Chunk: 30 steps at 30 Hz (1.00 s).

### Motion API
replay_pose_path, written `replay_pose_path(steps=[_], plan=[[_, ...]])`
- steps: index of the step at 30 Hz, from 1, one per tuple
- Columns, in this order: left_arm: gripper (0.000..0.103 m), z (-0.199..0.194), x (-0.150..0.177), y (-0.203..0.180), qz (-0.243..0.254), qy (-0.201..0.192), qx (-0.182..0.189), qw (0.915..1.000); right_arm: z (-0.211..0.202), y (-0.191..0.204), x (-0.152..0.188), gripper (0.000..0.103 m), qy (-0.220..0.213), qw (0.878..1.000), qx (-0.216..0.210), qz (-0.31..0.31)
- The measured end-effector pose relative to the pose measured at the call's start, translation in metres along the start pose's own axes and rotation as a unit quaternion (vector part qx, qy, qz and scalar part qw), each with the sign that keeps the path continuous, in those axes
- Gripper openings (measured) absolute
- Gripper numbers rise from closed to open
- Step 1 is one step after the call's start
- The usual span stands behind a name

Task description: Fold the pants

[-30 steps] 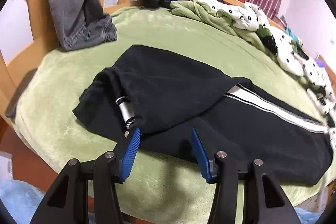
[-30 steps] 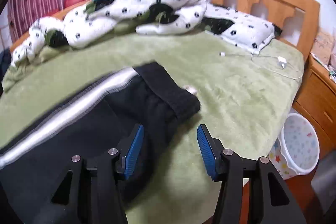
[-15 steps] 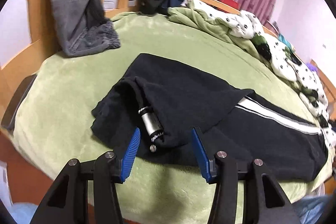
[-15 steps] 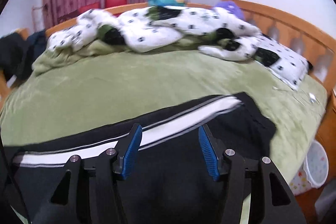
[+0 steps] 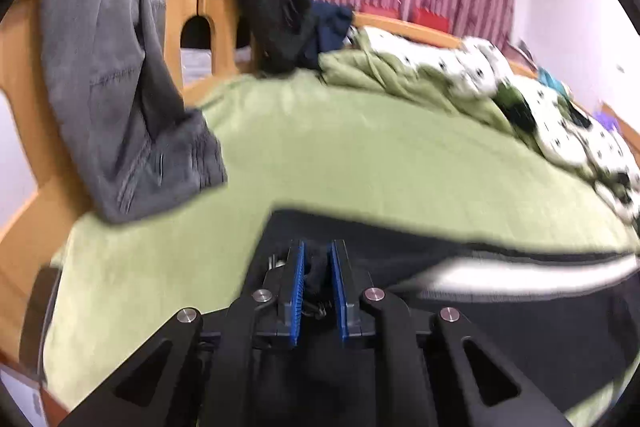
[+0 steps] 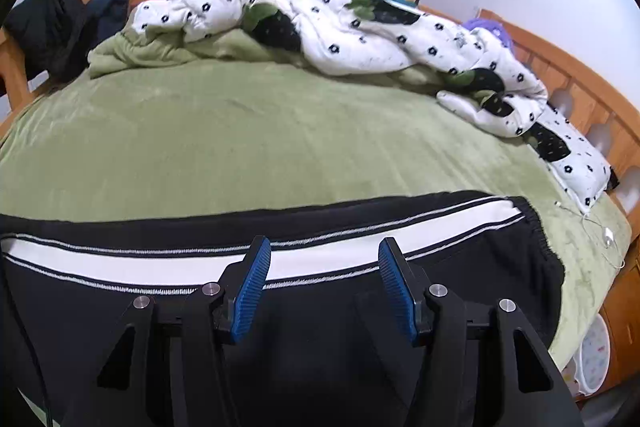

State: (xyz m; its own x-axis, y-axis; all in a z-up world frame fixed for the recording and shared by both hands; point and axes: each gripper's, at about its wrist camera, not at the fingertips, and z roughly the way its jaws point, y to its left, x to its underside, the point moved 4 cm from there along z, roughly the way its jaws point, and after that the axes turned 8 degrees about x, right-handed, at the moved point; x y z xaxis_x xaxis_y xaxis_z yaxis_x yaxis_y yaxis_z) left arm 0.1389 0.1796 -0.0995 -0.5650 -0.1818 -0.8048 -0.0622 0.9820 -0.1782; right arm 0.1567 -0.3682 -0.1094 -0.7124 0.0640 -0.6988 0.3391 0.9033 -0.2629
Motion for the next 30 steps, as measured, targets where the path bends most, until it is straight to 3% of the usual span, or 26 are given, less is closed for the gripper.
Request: replay_pose_path(steps=[3, 7, 9, 11, 12, 16, 19, 21, 23, 26, 30], plan=[[0.013, 0.025, -0.022, 0.002, -0.006, -0.019, -0.006, 0.9998, 0.004, 0.007, 0.002, 0.055, 0.004, 1.000, 0.004, -0.010], [0.013, 0.055, -0.031, 0.008, -0.028, -0.001, -0.017, 0.9995, 0.006, 0.015, 0.006, 0.055, 0.006, 1.000, 0.008, -0.024], [0.024, 0.054, -0.028, 0.014, -0.051, 0.004, -0.007, 0.9987, 0.006, 0.018, 0.007, 0.055, 0.006, 0.999, 0.008, -0.030], [0.061, 0.043, -0.022, 0.015, -0.063, 0.002, 0.007, 0.9980, 0.004, 0.020, 0.006, 0.055, 0.004, 0.999, 0.006, -0.032], [0.066, 0.036, -0.018, 0.016, -0.064, 0.002, 0.007, 0.9979, 0.003, 0.020, 0.007, 0.055, 0.003, 0.999, 0.003, -0.032], [0.066, 0.007, 0.008, 0.002, -0.059, 0.029, 0.043, 0.9969, -0.004, 0.020, 0.007, 0.055, -0.003, 1.000, -0.010, -0.028], [0.066, -0.023, 0.046, -0.013, -0.061, 0.058, 0.082, 0.9931, -0.010, 0.019, 0.008, 0.055, -0.009, 0.999, -0.017, -0.028], [0.066, -0.043, 0.081, -0.018, -0.100, 0.083, 0.126, 0.9836, -0.014, 0.018, 0.009, 0.055, -0.011, 0.999, -0.023, -0.027], [0.066, -0.060, 0.113, -0.022, -0.153, 0.098, 0.184, 0.9660, -0.016, 0.016, 0.010, 0.055, -0.011, 0.999, -0.030, -0.025], [0.066, -0.066, 0.153, -0.040, -0.219, 0.129, 0.256, 0.9326, -0.020, 0.011, 0.012, 0.055, -0.013, 0.999, -0.037, -0.019], [0.066, -0.037, 0.162, -0.056, -0.244, 0.136, 0.260, 0.9244, -0.025, 0.003, 0.014, 0.055, -0.015, 0.999, -0.047, -0.009]])
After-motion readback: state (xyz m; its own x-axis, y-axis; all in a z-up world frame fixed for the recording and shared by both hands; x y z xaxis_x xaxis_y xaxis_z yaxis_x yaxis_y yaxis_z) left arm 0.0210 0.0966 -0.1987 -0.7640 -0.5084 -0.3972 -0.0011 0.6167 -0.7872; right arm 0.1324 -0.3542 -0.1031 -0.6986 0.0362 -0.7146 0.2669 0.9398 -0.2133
